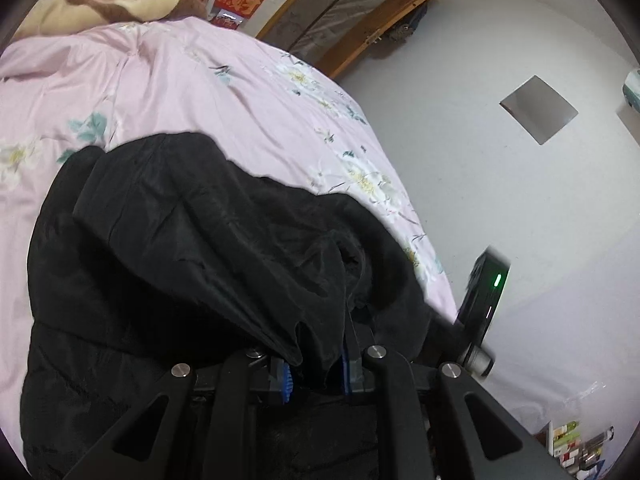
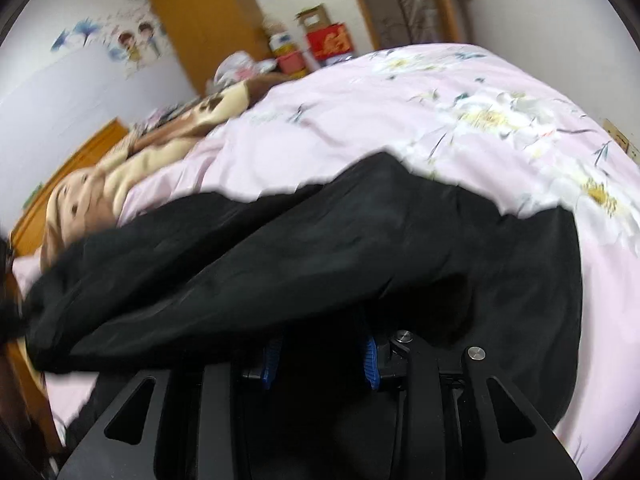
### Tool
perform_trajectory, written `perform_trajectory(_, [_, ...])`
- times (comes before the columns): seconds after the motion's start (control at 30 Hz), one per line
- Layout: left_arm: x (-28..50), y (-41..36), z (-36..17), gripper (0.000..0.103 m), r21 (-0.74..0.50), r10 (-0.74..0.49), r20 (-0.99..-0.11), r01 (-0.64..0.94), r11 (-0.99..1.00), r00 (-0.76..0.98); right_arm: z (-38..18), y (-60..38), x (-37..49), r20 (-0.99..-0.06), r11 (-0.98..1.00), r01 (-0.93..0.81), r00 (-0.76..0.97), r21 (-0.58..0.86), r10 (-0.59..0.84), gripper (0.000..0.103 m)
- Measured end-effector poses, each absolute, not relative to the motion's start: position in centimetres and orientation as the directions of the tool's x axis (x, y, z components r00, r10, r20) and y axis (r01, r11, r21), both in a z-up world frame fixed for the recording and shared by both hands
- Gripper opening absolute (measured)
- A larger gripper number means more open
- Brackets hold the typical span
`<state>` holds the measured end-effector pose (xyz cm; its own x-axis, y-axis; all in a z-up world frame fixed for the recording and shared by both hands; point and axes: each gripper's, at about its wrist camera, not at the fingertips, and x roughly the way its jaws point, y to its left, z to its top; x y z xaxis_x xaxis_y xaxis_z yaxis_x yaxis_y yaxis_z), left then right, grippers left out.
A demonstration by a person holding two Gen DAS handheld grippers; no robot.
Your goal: Fold large clothes
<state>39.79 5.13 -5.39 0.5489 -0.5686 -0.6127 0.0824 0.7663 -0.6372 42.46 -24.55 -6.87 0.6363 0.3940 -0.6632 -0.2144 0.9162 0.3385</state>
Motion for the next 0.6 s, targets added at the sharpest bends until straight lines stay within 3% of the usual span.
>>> perform_trajectory(0.1, [39.0, 4.8, -7.3, 0.017, -0.633, -0.569, -0.638, 0.066, 0.771, 0.519, -6.1, -25.7, 43.3, -0.653, 0.924, -0.17, 0.663, 0.343, 0.365, 0.034])
perform_trajectory(0.3, [39.1, 4.2, -10.6, 0.017, -0.596, -0.539, -0.69, 0.044, 0.802, 0.483, -4.6, -31.8, 40.9, -0.644, 0.948, 0.048, 0.744, 0.314, 0.175, 0.034])
perform_trajectory(0.47, [39.0, 3.4, -12.1, 0.021, -0.508, -0.474, -0.745, 0.06, 0.859, 0.469, -1.6, -32.0, 39.3, -0.614, 0.952, -0.043, 0.755, 0.303, 0.229, 0.034])
perform_trajectory(0.53, [39.0, 3.3, -12.0, 0.038, -0.473, -0.443, -0.764, 0.06, 0.879, 0.469, -0.2, -29.9, 38.7, -0.603, 0.956, -0.154, 0.747, 0.251, 0.279, 0.034])
perform_trajectory(0.6, [38.9, 3.4, -11.9, 0.056, -0.438, -0.421, -0.785, 0.074, 0.896, 0.455, 0.7, -27.8, 38.1, -0.602, 0.945, -0.251, 0.728, 0.211, 0.328, 0.04])
